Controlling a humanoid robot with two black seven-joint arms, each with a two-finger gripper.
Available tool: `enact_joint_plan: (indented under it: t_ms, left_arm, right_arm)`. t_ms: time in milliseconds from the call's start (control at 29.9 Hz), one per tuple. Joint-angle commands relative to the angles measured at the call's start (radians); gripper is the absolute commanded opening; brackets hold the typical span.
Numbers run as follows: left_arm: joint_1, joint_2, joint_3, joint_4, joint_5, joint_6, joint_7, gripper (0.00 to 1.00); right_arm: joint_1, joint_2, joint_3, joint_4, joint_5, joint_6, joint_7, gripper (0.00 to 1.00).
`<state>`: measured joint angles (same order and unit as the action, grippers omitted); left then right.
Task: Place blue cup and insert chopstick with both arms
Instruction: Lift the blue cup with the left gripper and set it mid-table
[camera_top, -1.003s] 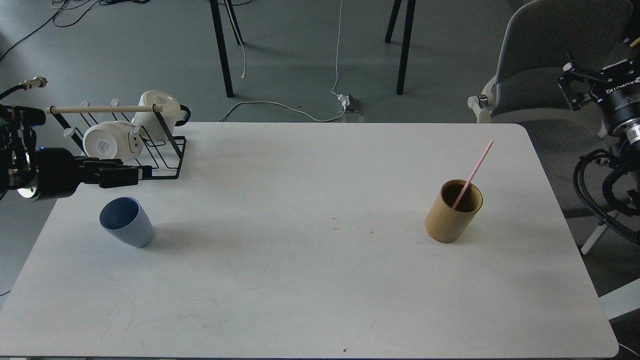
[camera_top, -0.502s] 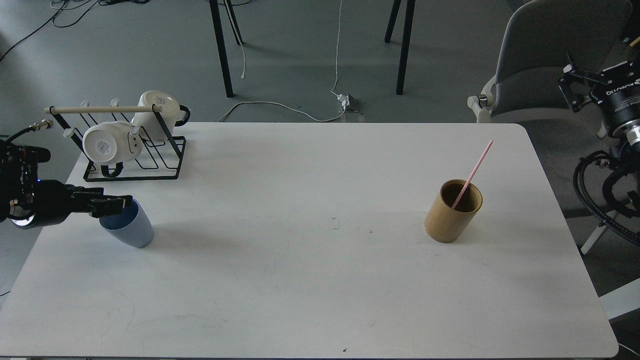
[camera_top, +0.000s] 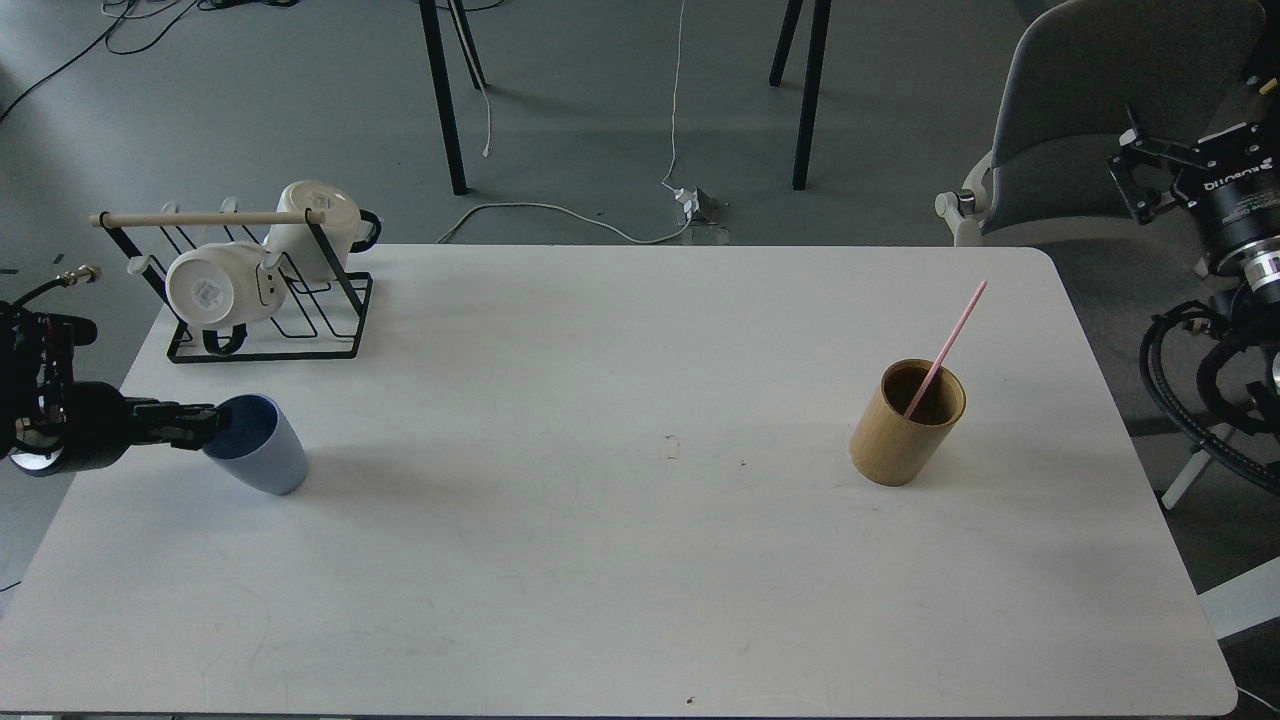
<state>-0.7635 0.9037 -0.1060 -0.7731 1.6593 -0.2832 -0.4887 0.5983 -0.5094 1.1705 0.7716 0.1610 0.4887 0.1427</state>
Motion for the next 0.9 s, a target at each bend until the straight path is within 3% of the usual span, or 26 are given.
enact_joint_plan:
  t_ms: [0,234,435,502,602,736,869]
  left_arm:
    - [0.0,0.0,-0.001,-0.012,0.004,0.004,0.0,0.05]
    - [-0.069,-0.026,-0.003,-0.07,0.003,-0.013,0.0,0.05]
    - [-0.276,-0.019,-0.003,-0.27,0.011,-0.19,0.0,0.04]
    - [-0.344,-0.029,-0.003,-0.33,0.013,-0.205,0.0,0.04]
    - [-0.421,-0.121,-0.004,-0.37,0.013,-0.205,0.0,0.04]
    - [-0.47,-0.293,-0.001,-0.367,0.052,-0.205,0.074,0.04]
    - [-0.458,-0.457,0.0,-0.359,0.204,-0.205,0.071,0.03]
  right_arm:
    - [0.0,0.0,-0.002,0.0,0.0,0.0,0.0,0.99]
    - [0.012,-0.001,-0.005,-0.002,-0.001,0.0,0.0,0.99]
    - [0.104,-0.018,-0.018,-0.002,-0.001,0.0,-0.003,0.99]
    - [0.121,-0.027,-0.017,-0.002,-0.001,0.0,-0.005,0.99]
    - [0.126,-0.031,-0.015,0.002,-0.001,-0.005,-0.005,0.99]
    - [0.127,-0.031,-0.017,0.006,-0.001,-0.022,-0.005,0.99]
    - [0.127,-0.031,-0.018,0.005,-0.001,-0.027,-0.005,0.99]
